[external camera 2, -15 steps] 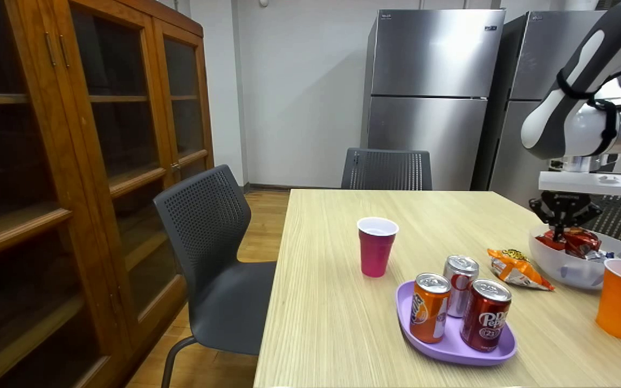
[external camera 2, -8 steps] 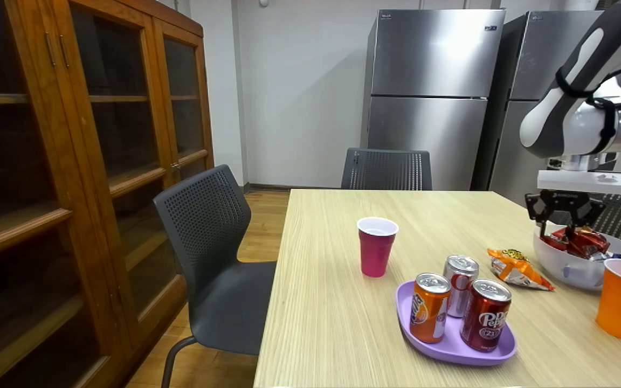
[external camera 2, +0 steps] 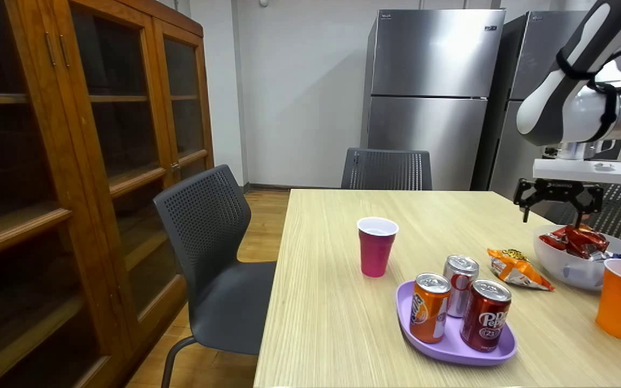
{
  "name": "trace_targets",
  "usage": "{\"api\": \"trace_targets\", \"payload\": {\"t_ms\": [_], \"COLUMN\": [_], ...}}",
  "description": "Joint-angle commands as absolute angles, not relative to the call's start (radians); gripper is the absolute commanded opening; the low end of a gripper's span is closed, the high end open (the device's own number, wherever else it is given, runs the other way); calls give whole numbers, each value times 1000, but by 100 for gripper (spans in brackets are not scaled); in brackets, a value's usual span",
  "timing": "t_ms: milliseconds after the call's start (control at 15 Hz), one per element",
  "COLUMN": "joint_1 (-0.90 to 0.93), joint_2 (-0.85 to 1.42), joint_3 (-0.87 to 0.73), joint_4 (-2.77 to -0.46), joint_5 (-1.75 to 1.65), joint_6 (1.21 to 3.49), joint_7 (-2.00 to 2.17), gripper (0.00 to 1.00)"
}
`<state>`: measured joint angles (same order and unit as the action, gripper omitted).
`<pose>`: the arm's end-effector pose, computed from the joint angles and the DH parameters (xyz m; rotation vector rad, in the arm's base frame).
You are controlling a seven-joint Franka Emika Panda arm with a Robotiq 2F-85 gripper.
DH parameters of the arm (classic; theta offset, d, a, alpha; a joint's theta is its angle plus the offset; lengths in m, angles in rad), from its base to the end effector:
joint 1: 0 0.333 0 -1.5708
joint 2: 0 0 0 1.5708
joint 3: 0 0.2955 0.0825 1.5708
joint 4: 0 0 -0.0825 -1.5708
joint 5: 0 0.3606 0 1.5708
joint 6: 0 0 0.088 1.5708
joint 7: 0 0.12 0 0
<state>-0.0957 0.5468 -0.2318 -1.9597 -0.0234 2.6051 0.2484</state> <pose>0.5748 -0.1910 0.1986 2.9025 -0.7674 0.1598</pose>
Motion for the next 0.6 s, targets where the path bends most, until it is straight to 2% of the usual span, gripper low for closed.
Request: {"api": "trace_targets", "payload": {"t_ms": [0, 533], "joint_1": [-88, -98], "joint_2": [454, 388], "joint_3": [-210, -144], "joint_4": [-2056, -2141], "joint_5": [-39, -36], "joint_6": [2622, 2622], "joint_7": [199, 43], "gripper": [100, 100]}}
